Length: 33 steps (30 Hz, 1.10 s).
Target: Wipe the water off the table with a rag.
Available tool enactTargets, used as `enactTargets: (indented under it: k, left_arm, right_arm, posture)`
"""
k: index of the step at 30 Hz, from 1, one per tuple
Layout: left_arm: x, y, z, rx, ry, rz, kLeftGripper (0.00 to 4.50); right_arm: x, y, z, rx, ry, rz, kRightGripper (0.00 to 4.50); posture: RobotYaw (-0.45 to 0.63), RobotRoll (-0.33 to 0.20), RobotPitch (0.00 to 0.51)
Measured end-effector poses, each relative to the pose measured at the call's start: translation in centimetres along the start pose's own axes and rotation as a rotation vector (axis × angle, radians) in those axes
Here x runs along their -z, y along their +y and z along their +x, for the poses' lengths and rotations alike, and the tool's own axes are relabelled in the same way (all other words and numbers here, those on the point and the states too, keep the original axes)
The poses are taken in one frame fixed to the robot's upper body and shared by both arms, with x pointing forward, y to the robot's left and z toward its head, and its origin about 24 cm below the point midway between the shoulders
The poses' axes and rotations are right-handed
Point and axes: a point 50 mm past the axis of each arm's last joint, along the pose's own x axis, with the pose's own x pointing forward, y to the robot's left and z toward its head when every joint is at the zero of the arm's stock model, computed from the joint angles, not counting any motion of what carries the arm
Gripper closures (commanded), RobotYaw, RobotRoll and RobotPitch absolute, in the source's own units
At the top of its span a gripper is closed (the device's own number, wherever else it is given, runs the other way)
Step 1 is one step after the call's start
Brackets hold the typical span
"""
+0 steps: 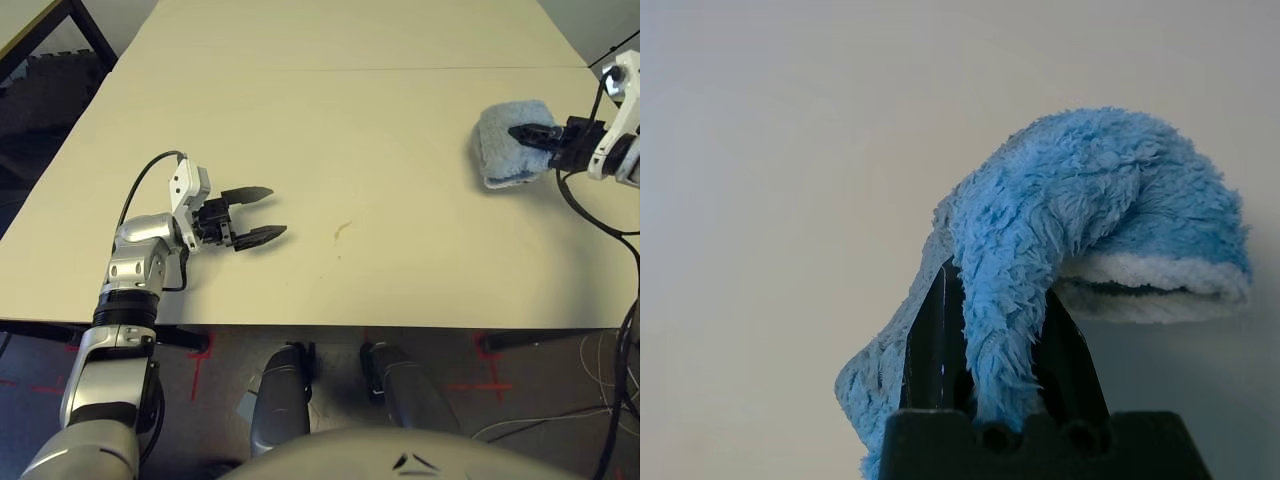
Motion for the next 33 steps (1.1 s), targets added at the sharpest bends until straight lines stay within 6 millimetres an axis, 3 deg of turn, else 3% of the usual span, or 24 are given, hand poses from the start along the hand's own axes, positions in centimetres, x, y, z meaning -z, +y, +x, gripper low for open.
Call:
enactTargets:
  k: [6, 13, 18, 26, 33]
  left_arm:
    - [0.0, 0.0, 0.0, -0.001, 0.000, 0.001, 0.00]
    - [0.0, 0.1, -0.1, -0.022, -0.001, 0.001, 0.00]
    - [0.1, 0.1, -0.1, -0.036, -0.001, -0.001, 0.00]
    - [-0.7, 1.1, -0.2, -0.160, -0.066, 0.017, 0.00]
    - [-2.2, 3.6, -1.6, -0.501, -0.159, 0.075, 0.00]
  right_arm:
    - [0.3, -1.4, -0.2, 0.072, 0.028, -0.063, 4.39]
    - [2.6, -3.1, -0.2, 0.207, 0.160, -0.297, 1.91]
    - [2.2, -4.0, -0.7, 0.317, 0.128, -0.421, 0.05]
    - [-0.7, -4.8, -2.9, 0.436, -0.130, -0.406, 0.02]
    - [-1.3, -3.9, -2.5, 0.342, -0.400, -0.284, 0.02]
  posture:
    - [-0.20, 0.000, 0.158]
    - [-0.20, 0.000, 0.158]
    - [-0.21, 0.000, 0.155]
    - [-0.21, 0.000, 0.144]
    - [-0.20, 0.000, 0.154]
